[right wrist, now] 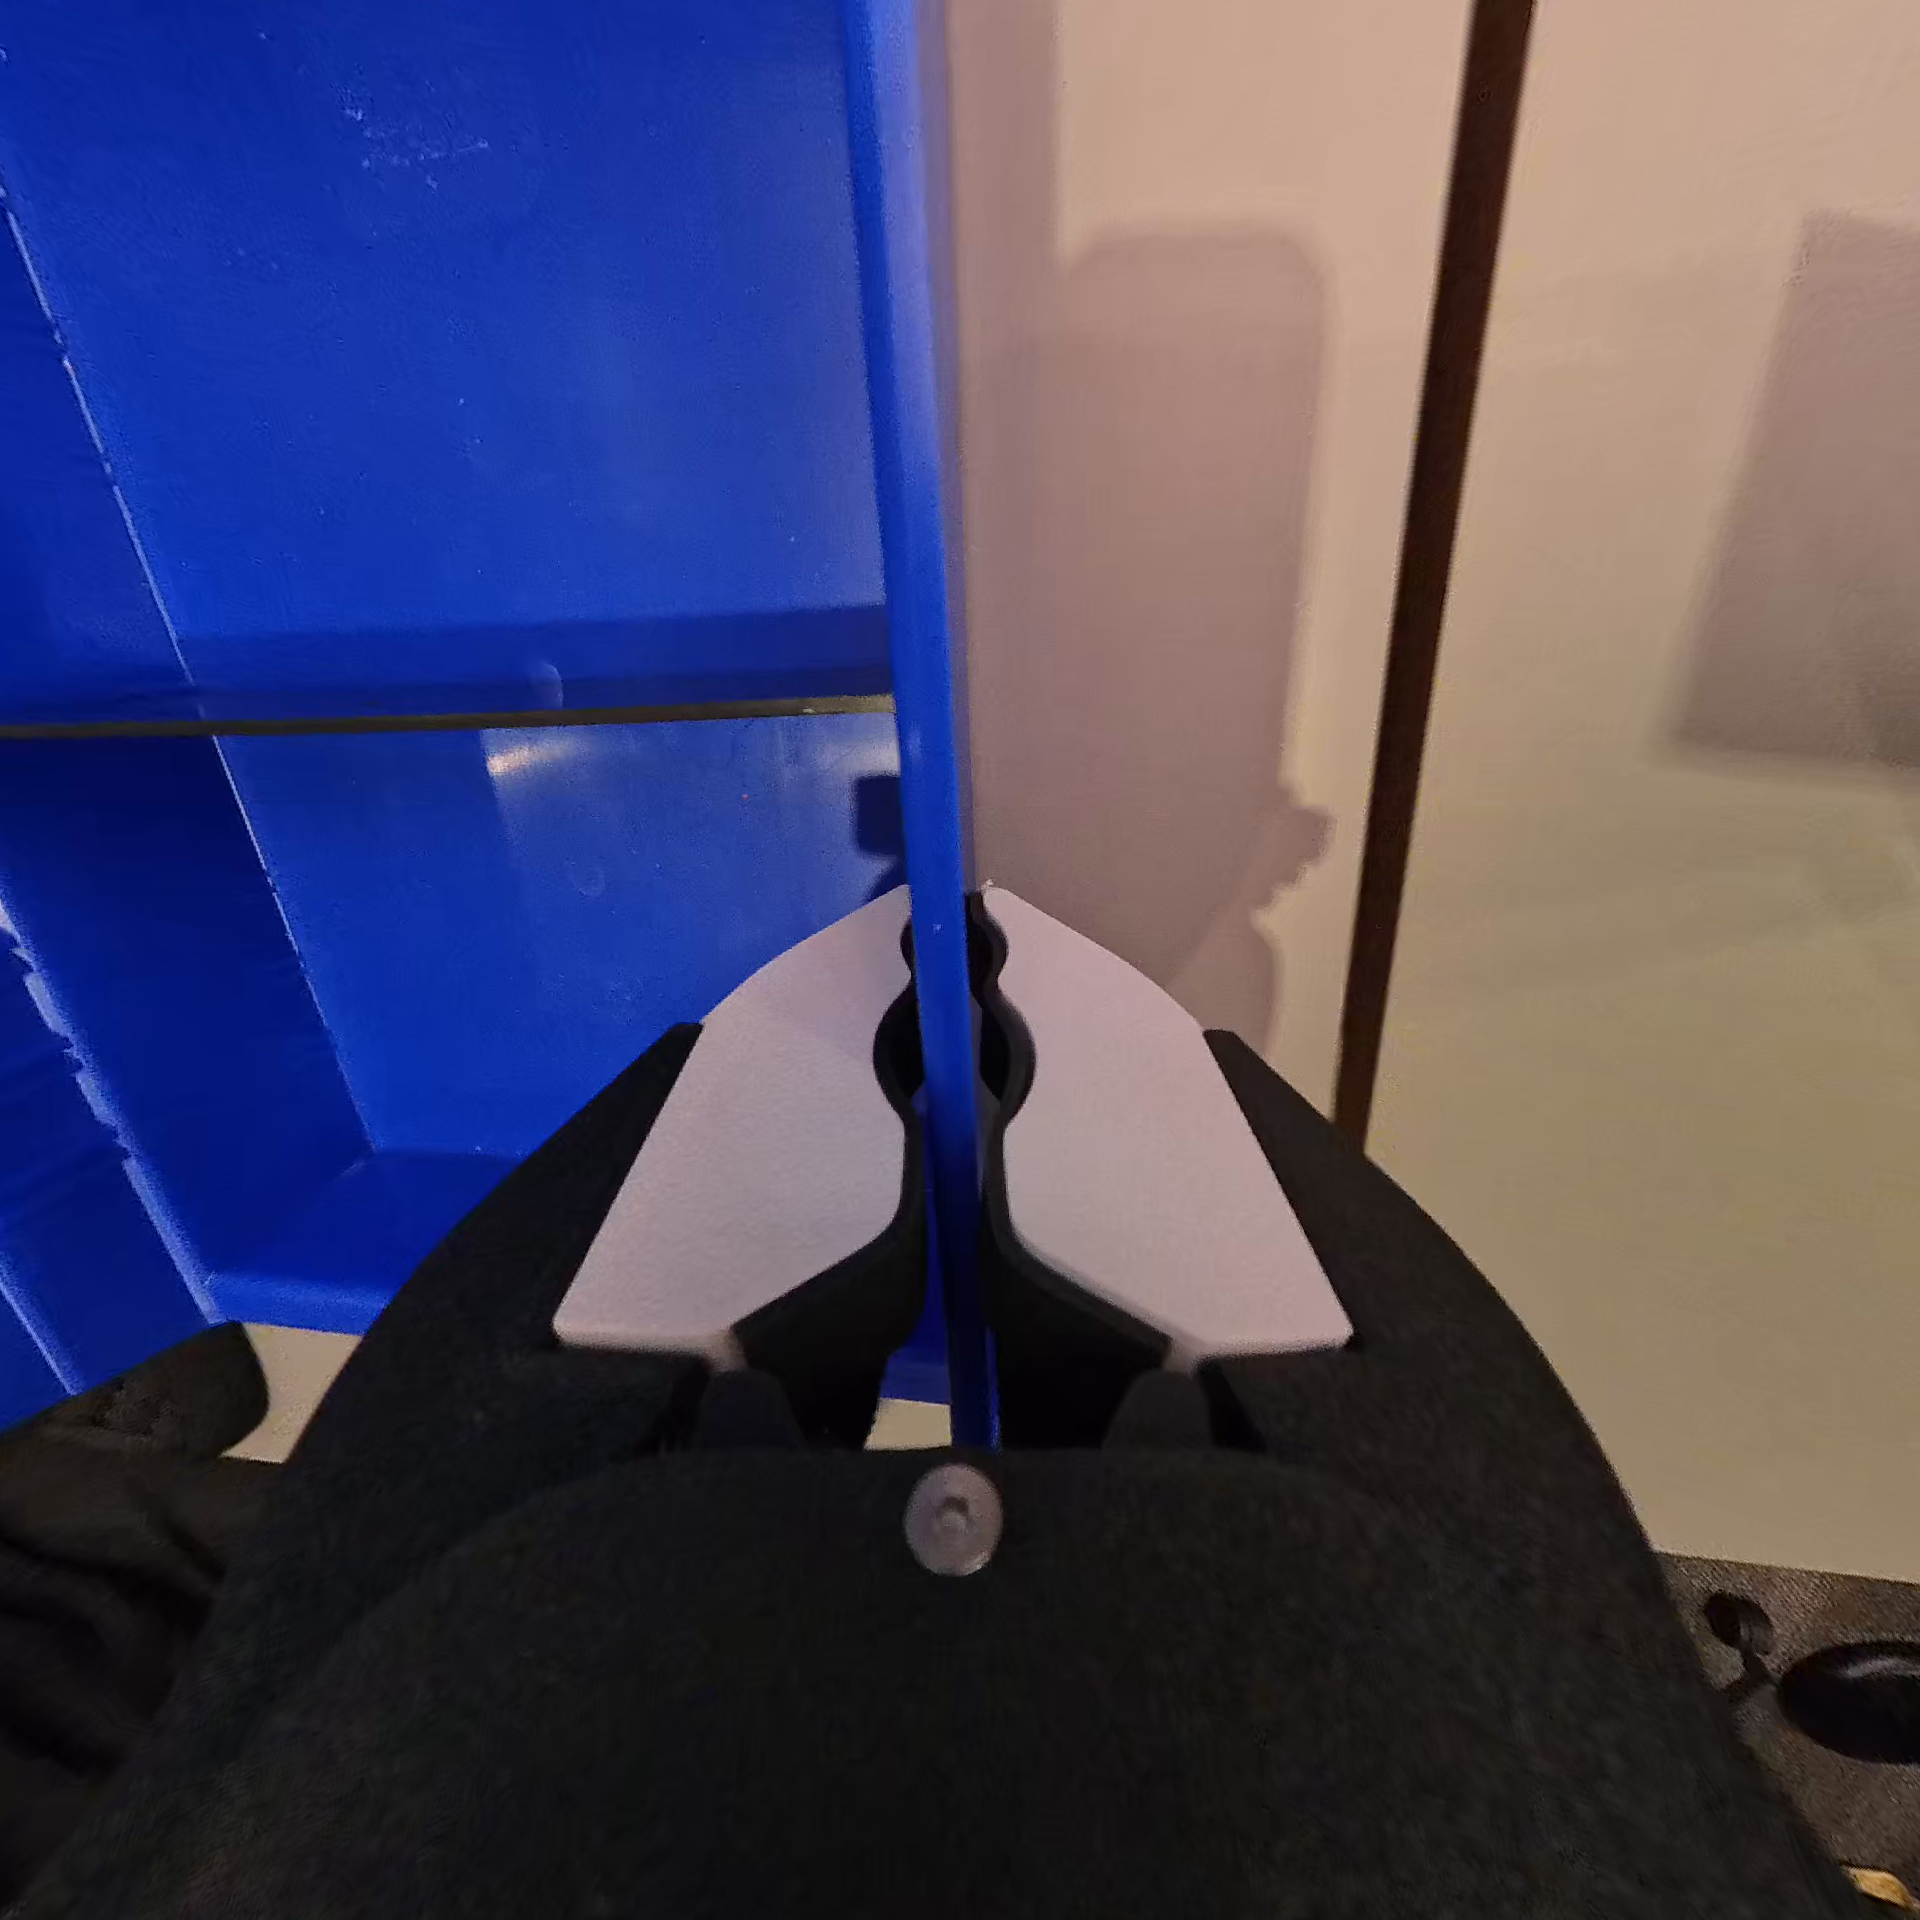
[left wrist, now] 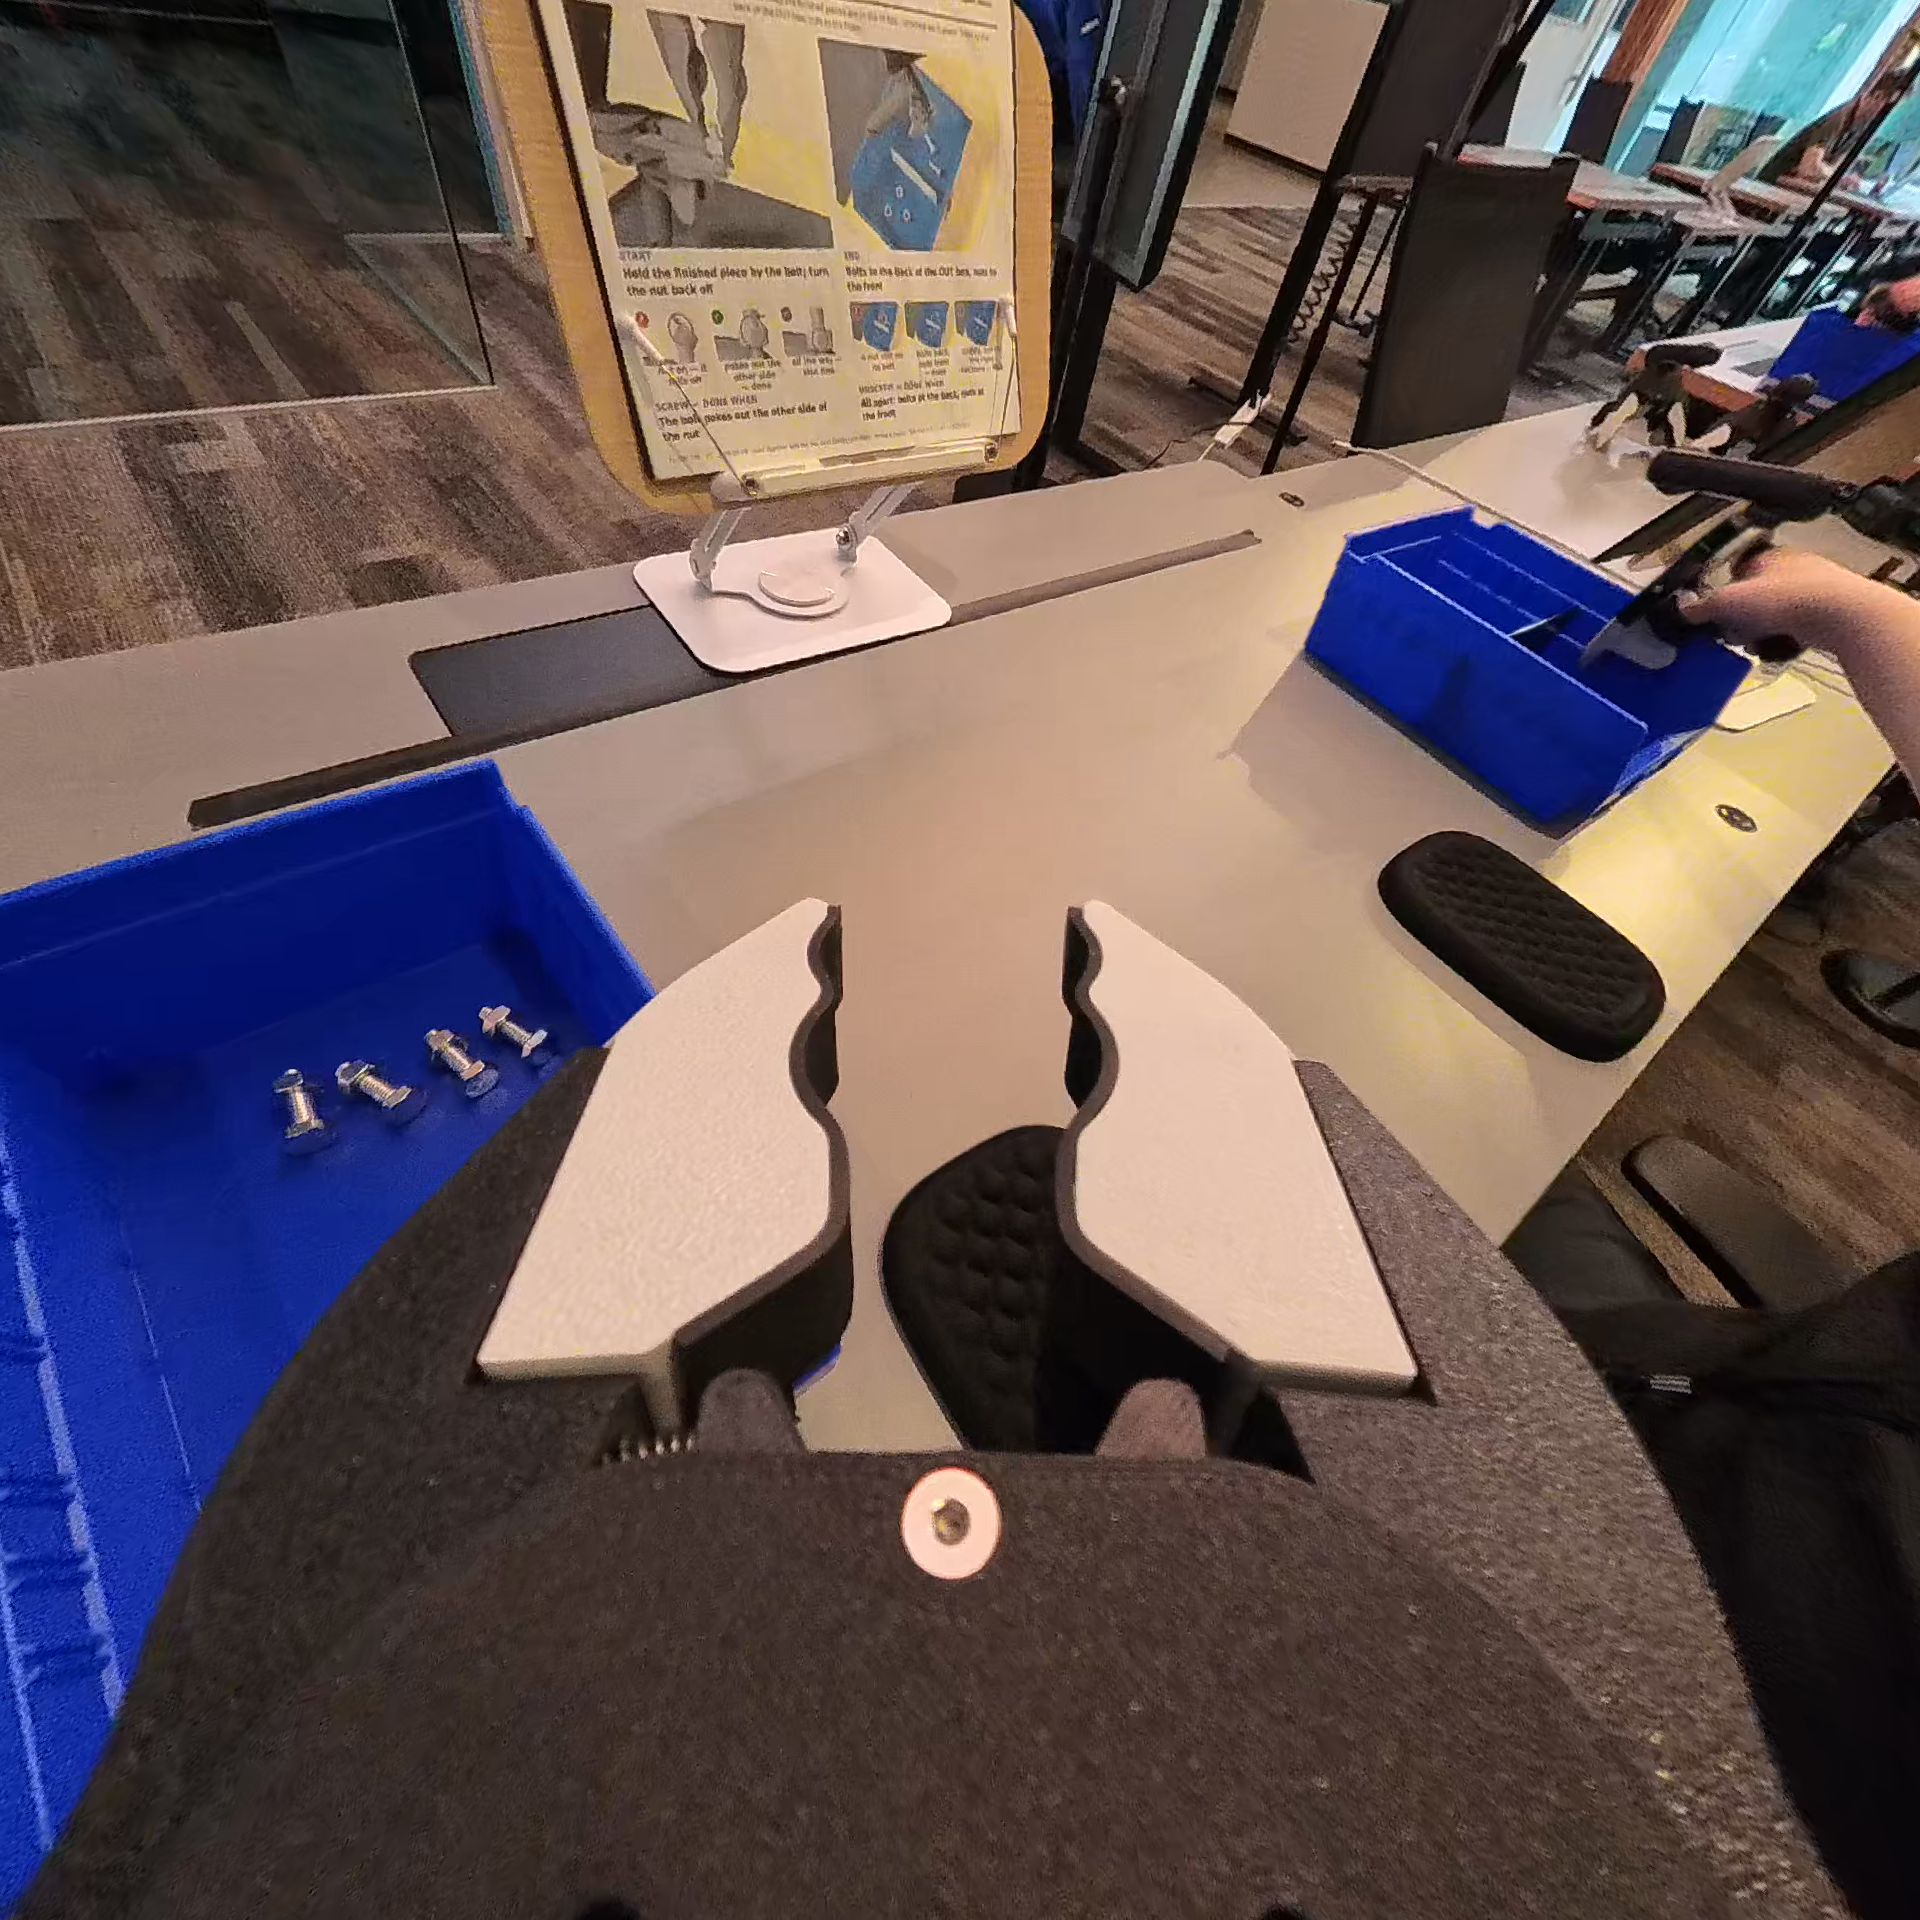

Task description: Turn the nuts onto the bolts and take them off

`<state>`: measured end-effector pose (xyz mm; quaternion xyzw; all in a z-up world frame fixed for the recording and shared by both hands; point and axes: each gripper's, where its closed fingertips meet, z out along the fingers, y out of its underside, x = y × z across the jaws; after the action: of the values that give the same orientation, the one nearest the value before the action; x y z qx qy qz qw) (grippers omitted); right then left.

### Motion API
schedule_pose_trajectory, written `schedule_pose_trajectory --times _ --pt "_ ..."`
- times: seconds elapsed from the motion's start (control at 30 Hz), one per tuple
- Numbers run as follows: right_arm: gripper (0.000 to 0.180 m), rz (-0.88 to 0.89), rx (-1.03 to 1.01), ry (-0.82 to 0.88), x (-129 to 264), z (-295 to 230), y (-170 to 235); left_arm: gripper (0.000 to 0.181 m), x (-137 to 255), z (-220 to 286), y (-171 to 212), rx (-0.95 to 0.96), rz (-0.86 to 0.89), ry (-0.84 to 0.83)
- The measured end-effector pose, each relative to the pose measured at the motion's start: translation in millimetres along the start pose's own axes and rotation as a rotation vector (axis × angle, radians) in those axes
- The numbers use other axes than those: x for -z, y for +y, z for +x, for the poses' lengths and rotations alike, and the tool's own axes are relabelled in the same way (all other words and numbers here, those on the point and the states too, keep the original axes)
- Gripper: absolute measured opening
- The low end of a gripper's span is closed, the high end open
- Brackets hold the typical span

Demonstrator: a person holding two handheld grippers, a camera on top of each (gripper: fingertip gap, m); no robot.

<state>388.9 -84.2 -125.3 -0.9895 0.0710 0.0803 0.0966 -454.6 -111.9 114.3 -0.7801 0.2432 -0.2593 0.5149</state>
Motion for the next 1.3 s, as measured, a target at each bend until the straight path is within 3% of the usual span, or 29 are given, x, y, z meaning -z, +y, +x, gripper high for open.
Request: schedule_pose_trajectory --times 0.57,1.3 --pt "0.005 0.01 -0.052 0.003 1.6 16.4 -5.0 0.039 -12.3 9.5 -7.7 -0.014 -0.016 0.012" --pt "0.006 0.011 0.117 0.0 3.3 26.2 -9.2 0.039 -4.7 11.3 -1.5 -0.016 -0.029 0.003"
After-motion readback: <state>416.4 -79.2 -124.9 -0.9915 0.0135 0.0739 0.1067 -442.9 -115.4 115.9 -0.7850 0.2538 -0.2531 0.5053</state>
